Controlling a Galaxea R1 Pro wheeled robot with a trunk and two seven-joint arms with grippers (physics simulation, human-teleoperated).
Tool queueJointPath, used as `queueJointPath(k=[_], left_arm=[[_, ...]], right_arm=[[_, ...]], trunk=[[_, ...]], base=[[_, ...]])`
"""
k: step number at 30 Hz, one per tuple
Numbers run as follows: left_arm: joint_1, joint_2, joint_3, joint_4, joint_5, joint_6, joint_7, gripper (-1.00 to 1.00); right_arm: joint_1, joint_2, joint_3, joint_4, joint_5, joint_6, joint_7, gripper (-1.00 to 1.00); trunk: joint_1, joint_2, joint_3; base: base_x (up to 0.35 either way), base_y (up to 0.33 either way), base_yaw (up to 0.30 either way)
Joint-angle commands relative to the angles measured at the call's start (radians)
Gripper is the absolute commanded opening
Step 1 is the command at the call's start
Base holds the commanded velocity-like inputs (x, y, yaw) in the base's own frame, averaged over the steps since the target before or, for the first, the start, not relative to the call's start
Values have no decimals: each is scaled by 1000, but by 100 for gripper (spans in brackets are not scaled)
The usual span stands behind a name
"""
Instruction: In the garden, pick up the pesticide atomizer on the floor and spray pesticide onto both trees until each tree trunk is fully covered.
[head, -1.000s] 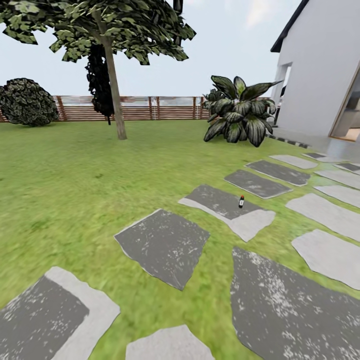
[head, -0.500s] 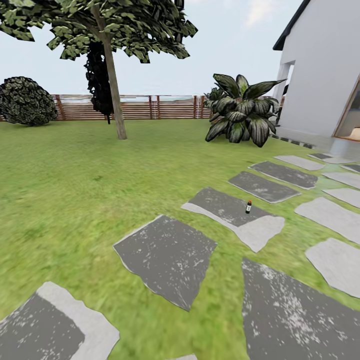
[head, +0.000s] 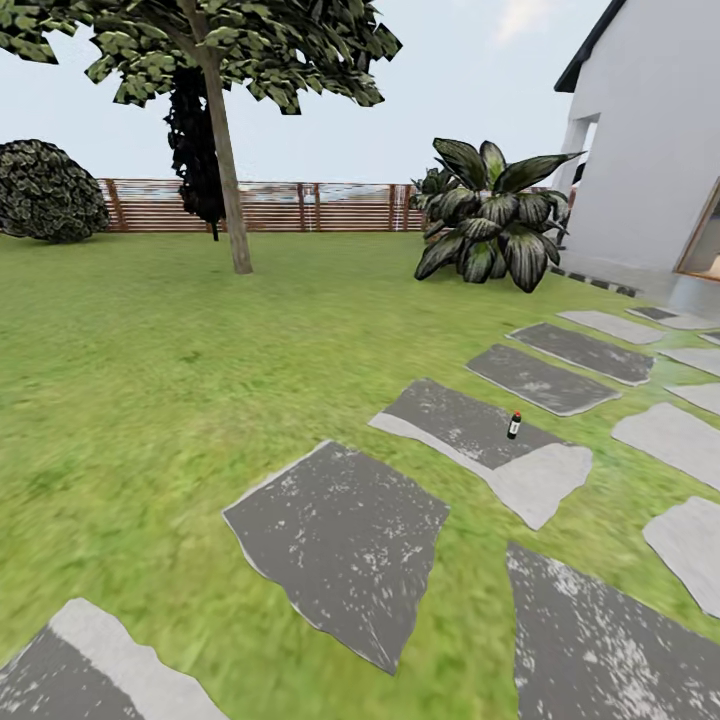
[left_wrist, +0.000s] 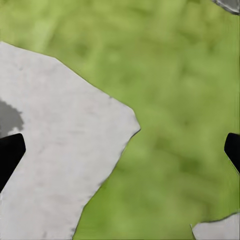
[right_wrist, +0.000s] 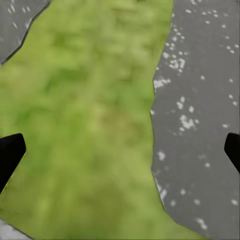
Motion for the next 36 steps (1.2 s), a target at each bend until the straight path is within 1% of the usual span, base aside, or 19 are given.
queueJointPath(k=[1,36], left_arm=[[-1,0,0,1,6,-3,0,100],[-1,0,0,1,6,-3,0,100]], right_arm=[[0,0,1,1,-6,-3,0,100],[0,0,1,0,-6,-3,0,100]], trunk=[[0,0,-1],[0,0,-1]], base=[[316,100,0],[317,99,0]])
